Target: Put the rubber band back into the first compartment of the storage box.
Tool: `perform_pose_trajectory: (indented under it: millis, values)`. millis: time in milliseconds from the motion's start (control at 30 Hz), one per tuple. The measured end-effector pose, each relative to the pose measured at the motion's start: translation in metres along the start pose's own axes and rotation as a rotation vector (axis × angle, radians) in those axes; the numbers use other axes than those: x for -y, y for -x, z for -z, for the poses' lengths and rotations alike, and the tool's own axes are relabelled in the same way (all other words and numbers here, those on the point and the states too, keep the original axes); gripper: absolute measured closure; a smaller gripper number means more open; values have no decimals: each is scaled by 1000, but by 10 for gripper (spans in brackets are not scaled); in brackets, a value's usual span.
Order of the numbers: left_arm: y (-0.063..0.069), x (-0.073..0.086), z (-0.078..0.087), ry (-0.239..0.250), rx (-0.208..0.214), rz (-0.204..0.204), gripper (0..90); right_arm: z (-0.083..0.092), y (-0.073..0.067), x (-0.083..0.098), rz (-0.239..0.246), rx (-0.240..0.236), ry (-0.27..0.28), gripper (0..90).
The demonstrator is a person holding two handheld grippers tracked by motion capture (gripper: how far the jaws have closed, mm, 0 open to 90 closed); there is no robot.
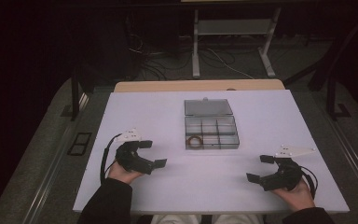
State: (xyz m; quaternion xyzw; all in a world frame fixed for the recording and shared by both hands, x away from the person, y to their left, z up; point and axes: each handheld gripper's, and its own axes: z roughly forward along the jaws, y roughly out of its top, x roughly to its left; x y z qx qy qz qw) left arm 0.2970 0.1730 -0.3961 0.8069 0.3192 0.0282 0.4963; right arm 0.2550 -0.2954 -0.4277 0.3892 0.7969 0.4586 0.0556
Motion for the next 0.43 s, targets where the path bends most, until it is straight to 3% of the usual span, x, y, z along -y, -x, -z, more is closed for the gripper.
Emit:
perform_pose_trajectory:
  millis: [433]
  values:
    - [8, 29, 0, 14, -15, 21, 0, -1, 0, 1, -2, -6, -8, 2]
